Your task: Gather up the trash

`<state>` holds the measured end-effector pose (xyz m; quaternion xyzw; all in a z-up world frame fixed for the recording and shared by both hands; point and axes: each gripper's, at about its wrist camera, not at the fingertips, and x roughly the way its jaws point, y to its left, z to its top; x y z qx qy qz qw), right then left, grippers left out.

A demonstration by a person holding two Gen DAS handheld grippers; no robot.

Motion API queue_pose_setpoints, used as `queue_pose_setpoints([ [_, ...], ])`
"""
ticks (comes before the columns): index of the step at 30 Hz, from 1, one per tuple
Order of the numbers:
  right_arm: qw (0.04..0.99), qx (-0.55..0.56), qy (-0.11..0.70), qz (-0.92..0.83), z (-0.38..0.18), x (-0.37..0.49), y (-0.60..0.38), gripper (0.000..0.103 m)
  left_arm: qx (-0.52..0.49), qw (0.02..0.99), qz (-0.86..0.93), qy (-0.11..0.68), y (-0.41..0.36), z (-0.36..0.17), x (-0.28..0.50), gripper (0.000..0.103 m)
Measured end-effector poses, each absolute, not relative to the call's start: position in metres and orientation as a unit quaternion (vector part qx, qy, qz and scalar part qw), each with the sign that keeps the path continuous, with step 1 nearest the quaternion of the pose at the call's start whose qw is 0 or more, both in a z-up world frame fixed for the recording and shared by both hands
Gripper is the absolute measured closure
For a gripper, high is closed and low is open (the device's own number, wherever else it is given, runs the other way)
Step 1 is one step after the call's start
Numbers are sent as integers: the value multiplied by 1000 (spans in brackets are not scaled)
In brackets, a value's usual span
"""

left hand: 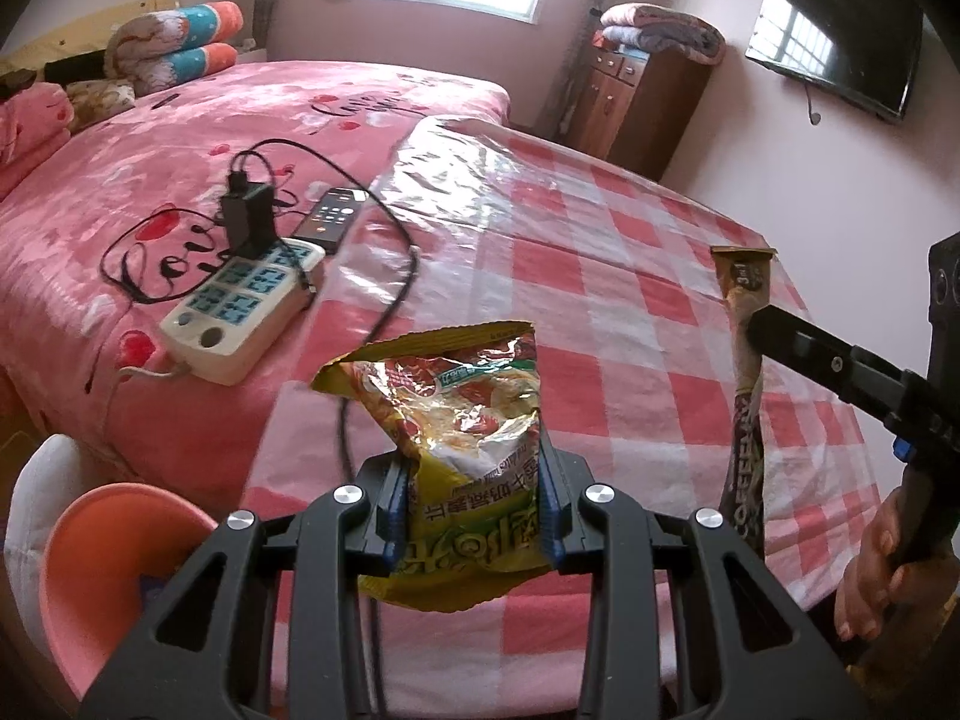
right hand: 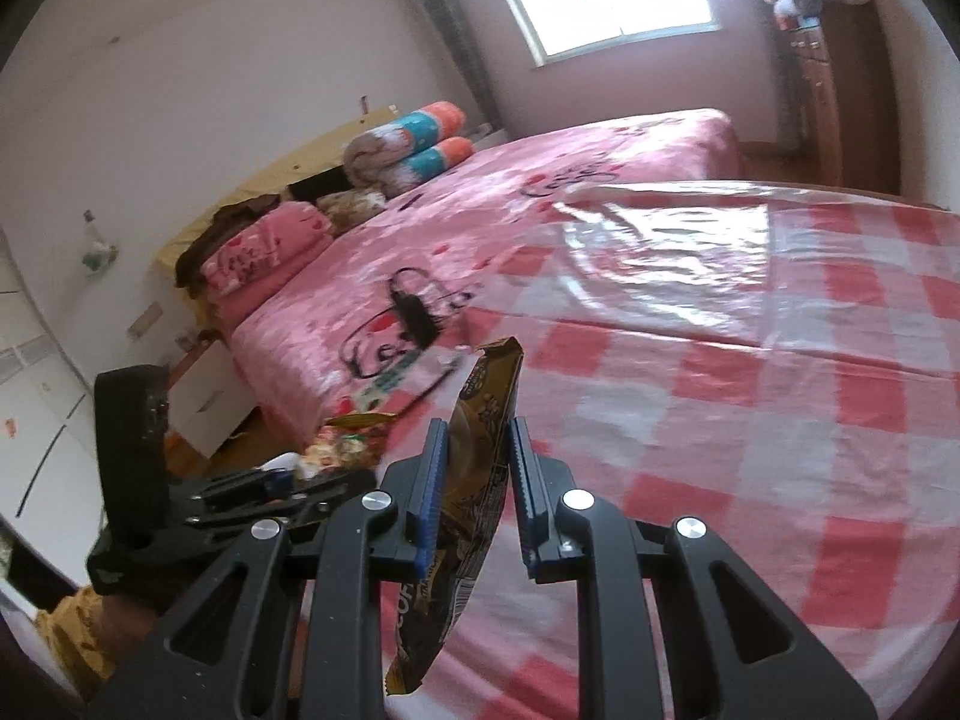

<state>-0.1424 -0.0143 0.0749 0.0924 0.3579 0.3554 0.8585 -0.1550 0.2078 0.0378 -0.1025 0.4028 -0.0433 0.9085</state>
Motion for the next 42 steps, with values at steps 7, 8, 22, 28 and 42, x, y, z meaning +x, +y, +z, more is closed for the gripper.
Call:
queue_pose_setpoints([
  [7,836,76,364,404,80,-151,35,81,-114,910,-2,399,245,39,-174,68],
  [8,832,74,364,412,80,-152,43,81,-116,910,5,398,252,39,-179,68],
  [22,793,36,368,484,83,-174,151,81,-166,886,120,417,343,8,-234,68],
  [28,777,12,381,501,68,-182,192,81,-191,869,145,433,364,-18,-250,68],
  [42,793,7,389,469,47,-182,177,27,-192,853,201,441,384,-39,-259,27],
])
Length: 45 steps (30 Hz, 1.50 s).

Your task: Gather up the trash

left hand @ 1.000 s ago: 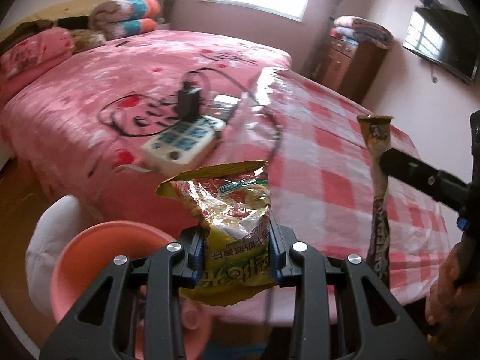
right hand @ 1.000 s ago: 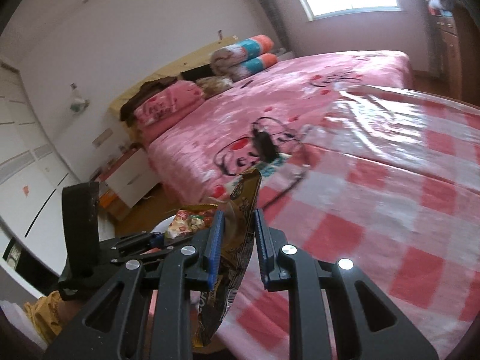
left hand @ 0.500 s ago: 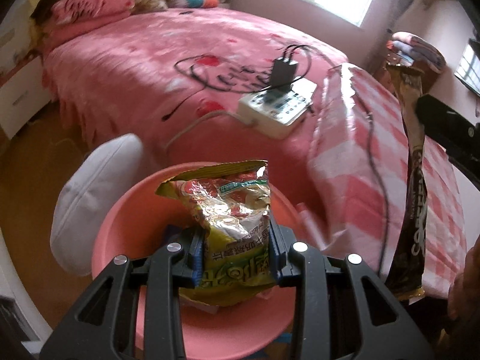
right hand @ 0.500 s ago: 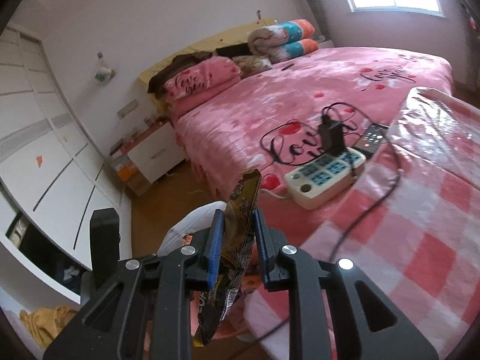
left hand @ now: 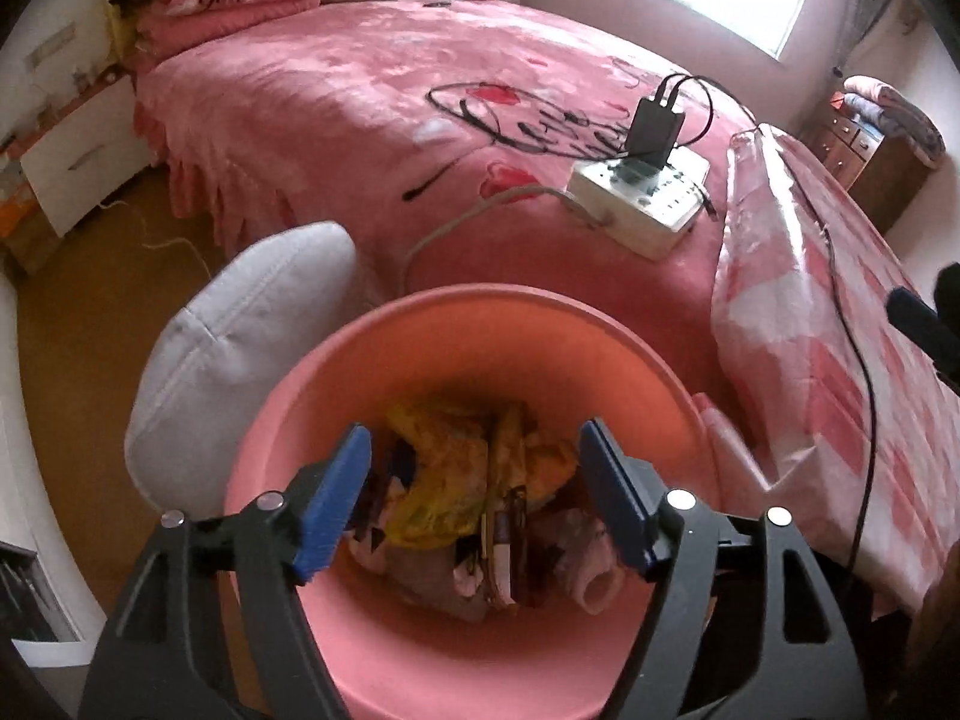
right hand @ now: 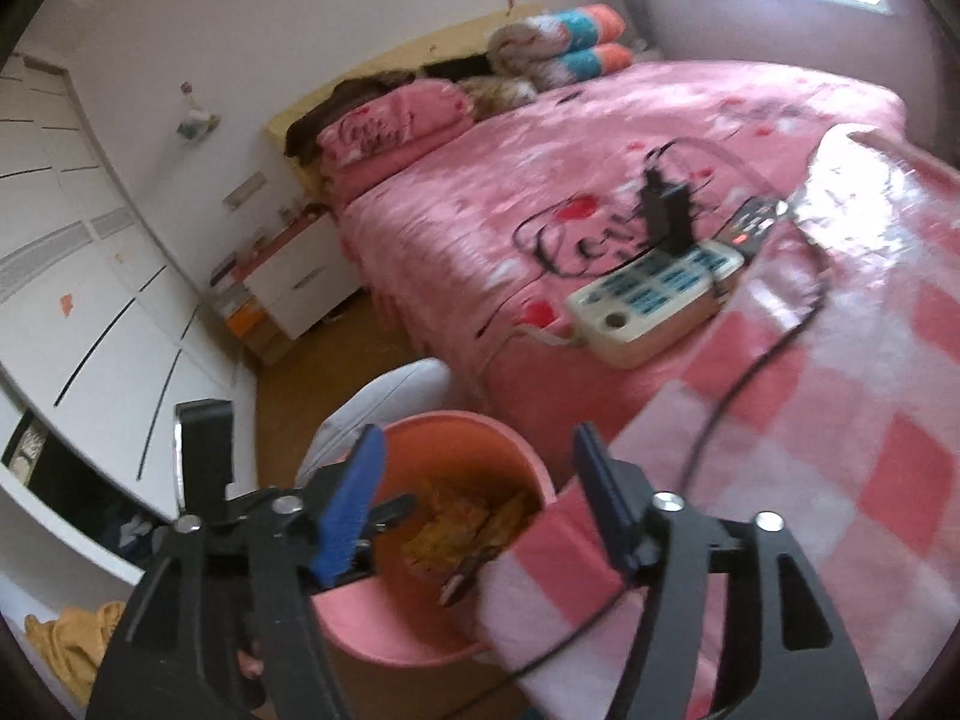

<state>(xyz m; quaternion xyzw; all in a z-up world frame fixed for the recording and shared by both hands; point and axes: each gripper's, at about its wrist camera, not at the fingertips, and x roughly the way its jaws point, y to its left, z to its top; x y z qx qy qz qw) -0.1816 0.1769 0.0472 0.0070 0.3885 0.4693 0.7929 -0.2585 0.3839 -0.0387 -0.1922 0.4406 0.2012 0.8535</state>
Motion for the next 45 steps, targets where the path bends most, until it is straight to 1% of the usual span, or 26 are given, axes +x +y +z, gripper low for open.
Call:
queue_pose_setpoints([
  [1,800,6,382,462,50,-181,172,23,-183,857,203,437,382,-34,-257,26],
  [6,833,0,350,428,59,-181,143,19,-151,871,203,422,367,-10,-250,18],
  [12,860,-9,316,400,67,-185,115,15,-121,886,192,403,345,15,-233,15],
  [16,875,-12,302,378,70,-186,96,14,-106,899,179,386,326,35,-221,14],
  [18,883,-10,299,361,70,-183,85,11,-104,904,172,378,319,42,-217,12],
  [22,896,-2,296,330,70,-175,65,11,-91,918,151,355,296,63,-202,11],
  [29,922,9,270,277,75,-163,22,11,-71,934,114,332,258,85,-182,9],
  [45,952,19,240,188,79,-149,-51,9,-42,947,55,313,179,105,-146,8],
])
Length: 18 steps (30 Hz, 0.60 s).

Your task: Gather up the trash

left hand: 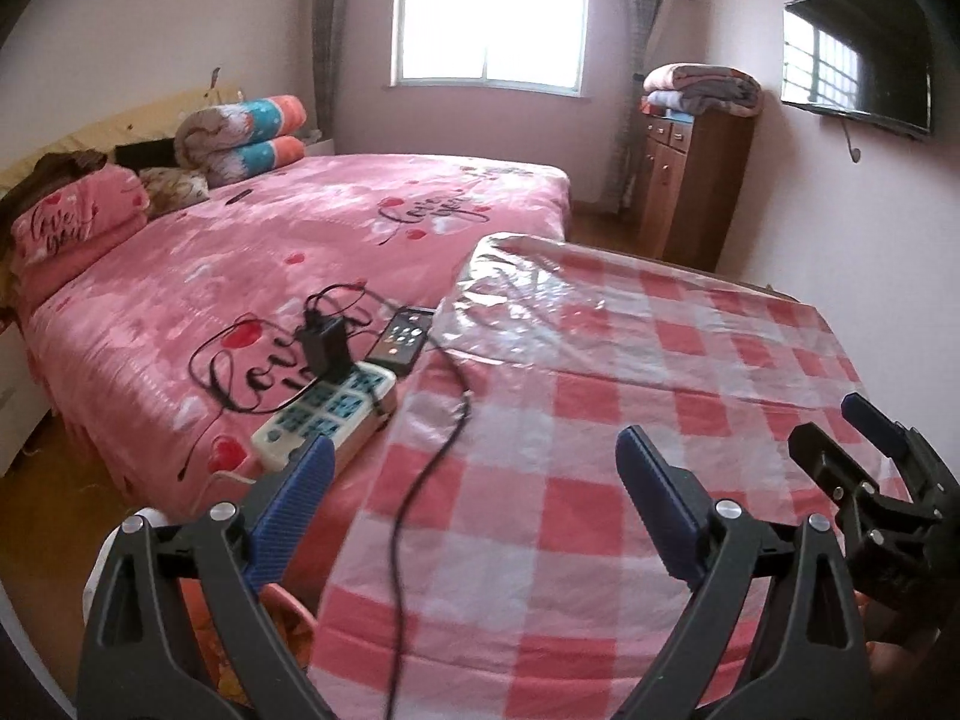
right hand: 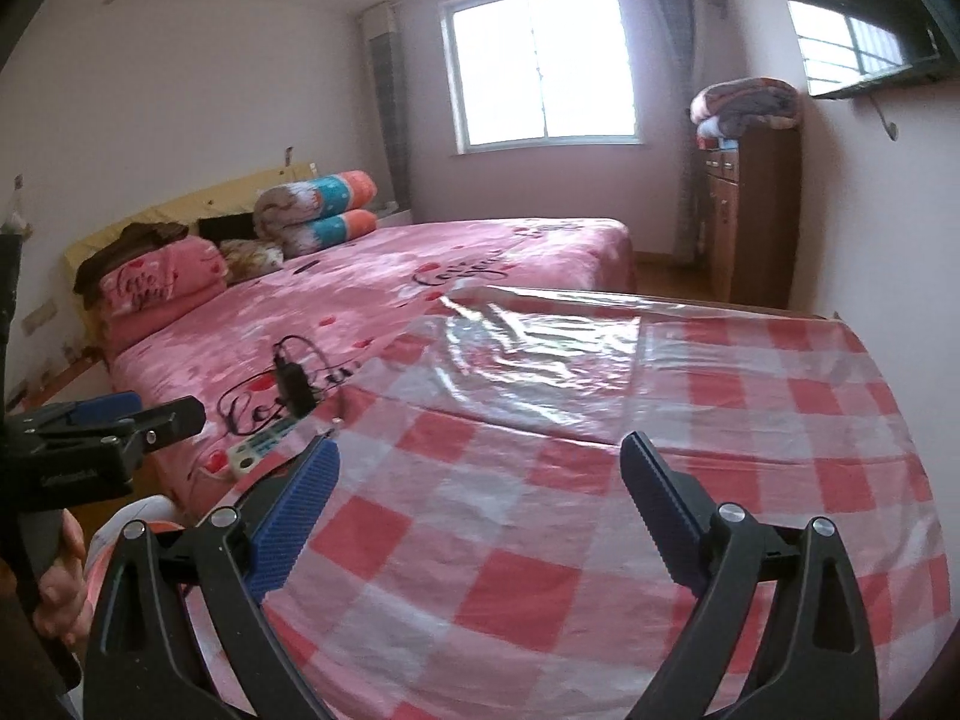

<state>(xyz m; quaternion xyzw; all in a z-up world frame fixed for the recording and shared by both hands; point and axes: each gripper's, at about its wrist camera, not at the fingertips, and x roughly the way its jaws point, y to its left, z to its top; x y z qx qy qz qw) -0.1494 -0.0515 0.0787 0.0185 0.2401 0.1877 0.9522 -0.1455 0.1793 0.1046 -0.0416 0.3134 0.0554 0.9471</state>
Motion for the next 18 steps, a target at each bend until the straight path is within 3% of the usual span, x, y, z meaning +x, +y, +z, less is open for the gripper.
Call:
queue_pose_setpoints([
  [18,968,30,233,91,71,-131,-129,9,-8,951,12,309,99,107,-108,8],
])
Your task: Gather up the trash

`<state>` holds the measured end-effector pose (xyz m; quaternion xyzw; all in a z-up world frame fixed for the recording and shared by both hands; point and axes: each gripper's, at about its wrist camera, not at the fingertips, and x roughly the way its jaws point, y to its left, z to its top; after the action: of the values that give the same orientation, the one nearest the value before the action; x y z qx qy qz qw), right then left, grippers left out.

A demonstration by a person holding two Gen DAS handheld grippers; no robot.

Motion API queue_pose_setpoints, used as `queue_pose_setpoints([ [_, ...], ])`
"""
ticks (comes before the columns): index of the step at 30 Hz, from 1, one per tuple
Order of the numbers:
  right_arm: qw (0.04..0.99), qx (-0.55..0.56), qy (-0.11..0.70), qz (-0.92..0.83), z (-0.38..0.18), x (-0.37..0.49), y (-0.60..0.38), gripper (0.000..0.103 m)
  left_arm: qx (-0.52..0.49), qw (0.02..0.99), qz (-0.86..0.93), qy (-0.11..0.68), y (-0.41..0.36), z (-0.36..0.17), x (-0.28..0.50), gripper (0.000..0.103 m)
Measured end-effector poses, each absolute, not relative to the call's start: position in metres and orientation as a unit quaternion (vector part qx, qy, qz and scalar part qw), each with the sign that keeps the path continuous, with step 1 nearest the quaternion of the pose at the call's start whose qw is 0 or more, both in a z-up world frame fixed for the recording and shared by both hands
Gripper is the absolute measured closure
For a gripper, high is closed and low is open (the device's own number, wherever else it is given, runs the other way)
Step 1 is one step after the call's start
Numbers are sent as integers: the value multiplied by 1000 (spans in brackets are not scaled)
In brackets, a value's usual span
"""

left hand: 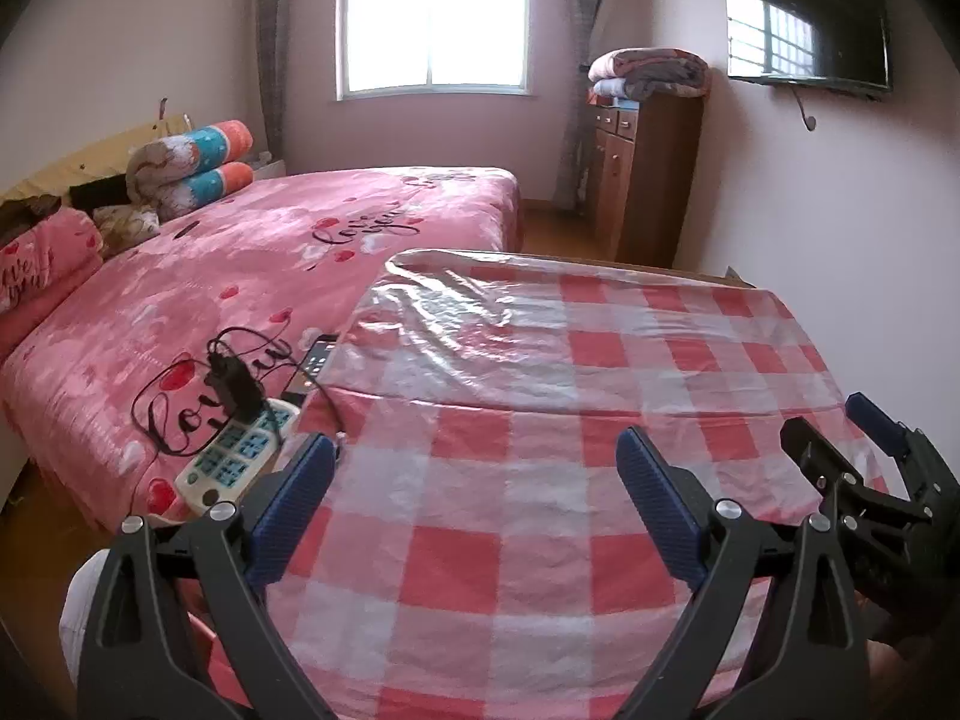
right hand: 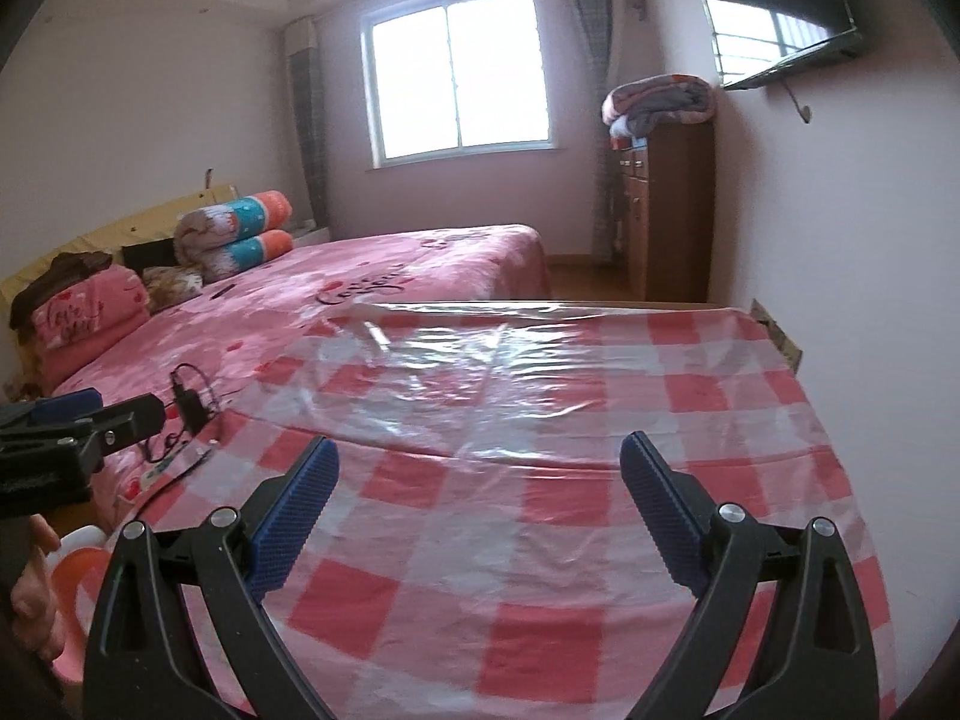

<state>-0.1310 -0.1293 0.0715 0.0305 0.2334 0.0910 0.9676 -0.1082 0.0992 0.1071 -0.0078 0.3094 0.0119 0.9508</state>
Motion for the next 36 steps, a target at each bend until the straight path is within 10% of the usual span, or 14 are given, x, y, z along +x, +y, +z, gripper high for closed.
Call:
queue_pose_setpoints([
  [36,969,86,229,-25,64,-121,-253,9,51,953,-9,298,-23,98,-61,8],
])
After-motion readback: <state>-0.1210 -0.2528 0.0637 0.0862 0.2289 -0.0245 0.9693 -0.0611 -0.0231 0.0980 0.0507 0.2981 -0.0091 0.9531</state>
